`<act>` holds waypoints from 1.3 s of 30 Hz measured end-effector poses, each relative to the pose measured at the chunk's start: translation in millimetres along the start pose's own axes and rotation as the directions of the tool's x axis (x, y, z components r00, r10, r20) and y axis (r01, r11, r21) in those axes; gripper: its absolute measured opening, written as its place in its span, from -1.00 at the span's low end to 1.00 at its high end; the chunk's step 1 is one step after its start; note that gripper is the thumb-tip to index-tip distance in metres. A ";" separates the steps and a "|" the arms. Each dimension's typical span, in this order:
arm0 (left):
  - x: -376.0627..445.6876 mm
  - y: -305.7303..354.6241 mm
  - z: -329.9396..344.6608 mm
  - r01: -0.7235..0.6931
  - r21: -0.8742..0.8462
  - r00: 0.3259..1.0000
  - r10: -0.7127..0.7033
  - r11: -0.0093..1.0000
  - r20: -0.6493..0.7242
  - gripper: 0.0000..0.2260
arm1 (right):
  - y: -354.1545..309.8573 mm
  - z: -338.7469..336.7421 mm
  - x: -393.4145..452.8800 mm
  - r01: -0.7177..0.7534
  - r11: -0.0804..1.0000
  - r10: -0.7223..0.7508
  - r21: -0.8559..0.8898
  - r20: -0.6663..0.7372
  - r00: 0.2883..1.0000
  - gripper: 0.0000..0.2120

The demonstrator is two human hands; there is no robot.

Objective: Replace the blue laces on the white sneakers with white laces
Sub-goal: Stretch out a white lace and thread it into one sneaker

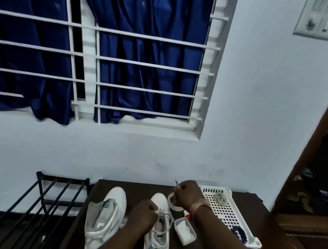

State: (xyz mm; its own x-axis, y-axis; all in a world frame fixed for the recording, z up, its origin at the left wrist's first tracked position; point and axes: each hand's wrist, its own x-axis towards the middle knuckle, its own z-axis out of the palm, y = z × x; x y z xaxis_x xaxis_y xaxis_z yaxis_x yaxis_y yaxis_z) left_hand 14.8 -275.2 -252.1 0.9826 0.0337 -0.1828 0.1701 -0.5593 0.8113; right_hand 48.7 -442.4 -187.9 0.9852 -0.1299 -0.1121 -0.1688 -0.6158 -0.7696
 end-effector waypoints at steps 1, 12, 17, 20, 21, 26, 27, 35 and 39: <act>2.3 -9.2 11.7 -0.038 0.001 0.997 0.038 0.999 -0.071 -0.85 | 12.7 1.7 3.3 -0.010 1.000 0.009 -0.028 -0.035 0.999 -0.71; 10.9 11.8 68.3 -0.118 0.769 0.957 0.280 0.628 -0.081 -0.41 | 114.2 47.5 47.8 -0.152 0.978 0.155 0.144 -0.008 0.988 -0.78; 14.3 23.8 76.8 -0.107 0.760 0.953 0.285 0.641 -0.106 -0.85 | 118.5 50.8 51.5 -0.163 0.971 0.164 0.176 0.009 0.986 -0.68; 18.4 27.9 68.4 -0.067 0.629 0.968 0.204 0.774 -0.149 -0.88 | 87.2 33.7 26.7 -0.127 0.978 0.132 0.166 -0.018 0.991 -0.70; 23.1 28.3 63.0 -0.049 0.523 0.969 0.167 0.851 -0.182 -0.84 | 78.3 28.2 20.3 -0.117 0.976 0.123 0.184 -0.025 0.992 -0.72; 46.6 55.5 19.2 -0.054 -0.180 0.985 0.023 0.982 -0.169 -0.71 | 36.4 6.3 11.6 0.012 0.959 -0.005 0.284 -0.025 1.000 -0.71; 49.4 67.9 6.6 -0.080 -0.261 0.981 0.030 0.962 -0.192 -0.70 | 23.1 2.1 11.4 0.051 0.952 -0.042 0.301 -0.036 0.998 -0.71; 41.6 176.4 -89.6 -0.338 -0.494 0.930 0.202 0.801 -0.307 -0.77 | -131.0 -56.9 14.6 0.339 0.822 -0.229 0.458 -0.279 0.933 -0.82; 38.8 197.0 -107.8 -0.388 -0.512 0.907 0.219 0.766 -0.359 -0.72 | -167.5 -62.1 10.7 0.375 0.787 -0.219 0.489 -0.348 0.912 -0.87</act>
State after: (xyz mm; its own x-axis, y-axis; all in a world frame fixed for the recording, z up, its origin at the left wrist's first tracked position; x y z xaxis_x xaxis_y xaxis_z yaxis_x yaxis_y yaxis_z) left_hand 94.5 -294.9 -39.5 0.9557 0.2049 0.2113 -0.2122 -0.0177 0.9771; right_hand 85.5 -388.9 -21.1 0.9244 -0.2538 0.2846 0.2520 -0.1535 -0.9555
